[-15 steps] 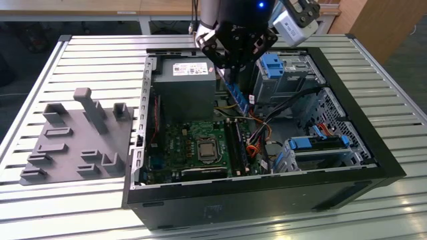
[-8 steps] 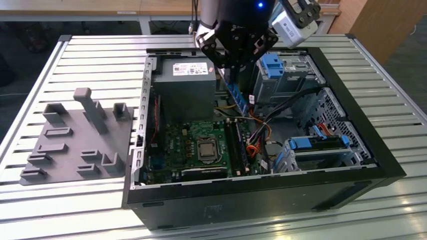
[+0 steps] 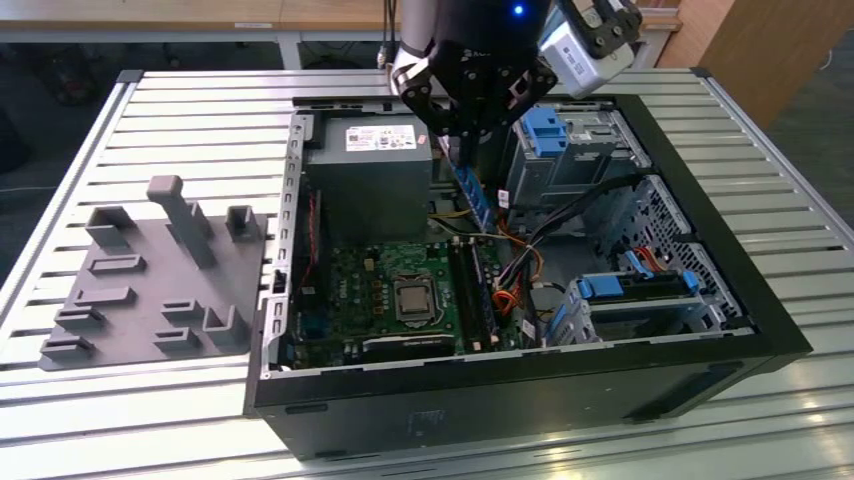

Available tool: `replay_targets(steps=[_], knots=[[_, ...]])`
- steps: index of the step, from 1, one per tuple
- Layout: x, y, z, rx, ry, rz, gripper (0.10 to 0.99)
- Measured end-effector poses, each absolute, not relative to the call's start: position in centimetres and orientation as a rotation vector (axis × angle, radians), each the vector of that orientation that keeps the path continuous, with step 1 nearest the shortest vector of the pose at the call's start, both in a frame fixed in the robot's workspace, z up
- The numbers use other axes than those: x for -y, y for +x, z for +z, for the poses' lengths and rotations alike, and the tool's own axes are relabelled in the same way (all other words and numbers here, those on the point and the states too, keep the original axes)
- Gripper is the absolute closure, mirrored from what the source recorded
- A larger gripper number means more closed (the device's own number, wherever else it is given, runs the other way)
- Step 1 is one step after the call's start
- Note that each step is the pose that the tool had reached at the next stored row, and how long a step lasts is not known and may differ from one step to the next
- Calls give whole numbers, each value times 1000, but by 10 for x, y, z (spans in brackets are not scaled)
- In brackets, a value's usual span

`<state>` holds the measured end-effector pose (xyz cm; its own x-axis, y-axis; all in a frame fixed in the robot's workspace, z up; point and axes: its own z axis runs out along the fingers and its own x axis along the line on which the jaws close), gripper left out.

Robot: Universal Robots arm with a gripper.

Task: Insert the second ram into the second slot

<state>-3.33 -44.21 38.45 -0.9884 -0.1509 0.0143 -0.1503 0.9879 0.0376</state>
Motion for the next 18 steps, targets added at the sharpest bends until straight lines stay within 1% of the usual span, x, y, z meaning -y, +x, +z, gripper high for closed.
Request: replay_targets(steps=[18], knots=[[442, -33, 384, 3126, 52, -59, 961]])
